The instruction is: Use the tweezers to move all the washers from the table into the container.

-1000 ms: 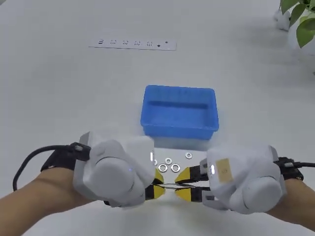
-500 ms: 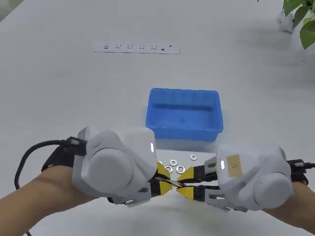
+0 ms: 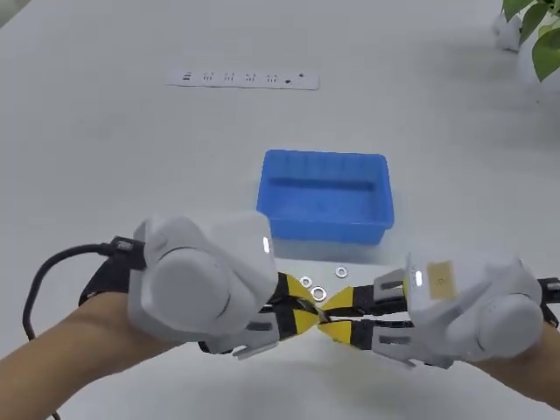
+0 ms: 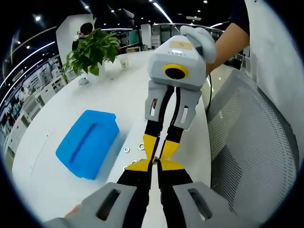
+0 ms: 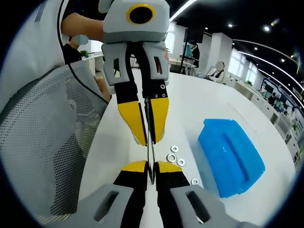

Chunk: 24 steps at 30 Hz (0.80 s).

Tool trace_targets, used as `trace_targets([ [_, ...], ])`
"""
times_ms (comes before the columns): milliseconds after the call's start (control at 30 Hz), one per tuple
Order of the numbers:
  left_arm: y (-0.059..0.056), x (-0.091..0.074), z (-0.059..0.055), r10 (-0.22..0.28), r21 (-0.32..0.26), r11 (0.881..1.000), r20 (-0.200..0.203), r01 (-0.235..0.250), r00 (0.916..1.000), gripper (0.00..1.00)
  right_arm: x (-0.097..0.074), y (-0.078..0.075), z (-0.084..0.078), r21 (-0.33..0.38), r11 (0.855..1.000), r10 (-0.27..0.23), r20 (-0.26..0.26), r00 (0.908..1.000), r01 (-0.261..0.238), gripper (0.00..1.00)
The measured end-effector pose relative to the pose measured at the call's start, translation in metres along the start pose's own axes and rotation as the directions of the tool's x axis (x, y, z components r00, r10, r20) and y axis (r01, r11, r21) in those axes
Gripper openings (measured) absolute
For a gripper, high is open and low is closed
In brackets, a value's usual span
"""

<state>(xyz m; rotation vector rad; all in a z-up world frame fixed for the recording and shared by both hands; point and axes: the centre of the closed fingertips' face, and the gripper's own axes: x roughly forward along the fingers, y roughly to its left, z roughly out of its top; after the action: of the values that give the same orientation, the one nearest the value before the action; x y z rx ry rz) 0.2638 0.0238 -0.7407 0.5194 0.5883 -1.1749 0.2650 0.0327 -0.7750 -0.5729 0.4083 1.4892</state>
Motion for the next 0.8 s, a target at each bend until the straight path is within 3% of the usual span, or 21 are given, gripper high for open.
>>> trace_targets([
  [333,-0.002,-0.002,0.008,-0.028,0.008,1.000,0.063,0.028,0.9976,0.09,-0.004,0.004,0.002,0.045,0.999,0.022,0.043,0.9988,-0.024,0.07],
  [433,-0.006,-0.004,0.016,-0.052,0.015,0.999,0.107,0.051,0.9929,0.09,-0.003,0.006,0.001,0.037,0.999,0.028,0.040,0.9988,-0.029,0.07],
  [500,-0.006,-0.005,0.025,-0.057,-0.011,0.998,0.155,0.060,0.9862,0.08,-0.003,0.006,0.002,0.037,0.999,0.031,0.040,0.9987,-0.032,0.07],
  [600,-0.004,-0.005,0.021,-0.055,-0.014,0.998,0.143,0.058,0.9882,0.08,-0.003,0.006,0.001,0.034,0.999,0.032,0.037,0.9988,-0.034,0.07],
  [800,-0.008,-0.005,0.023,-0.083,0.001,0.997,0.157,0.083,0.9842,0.07,-0.002,0.008,0.003,0.036,0.998,0.043,0.046,0.9981,-0.044,0.07],
])
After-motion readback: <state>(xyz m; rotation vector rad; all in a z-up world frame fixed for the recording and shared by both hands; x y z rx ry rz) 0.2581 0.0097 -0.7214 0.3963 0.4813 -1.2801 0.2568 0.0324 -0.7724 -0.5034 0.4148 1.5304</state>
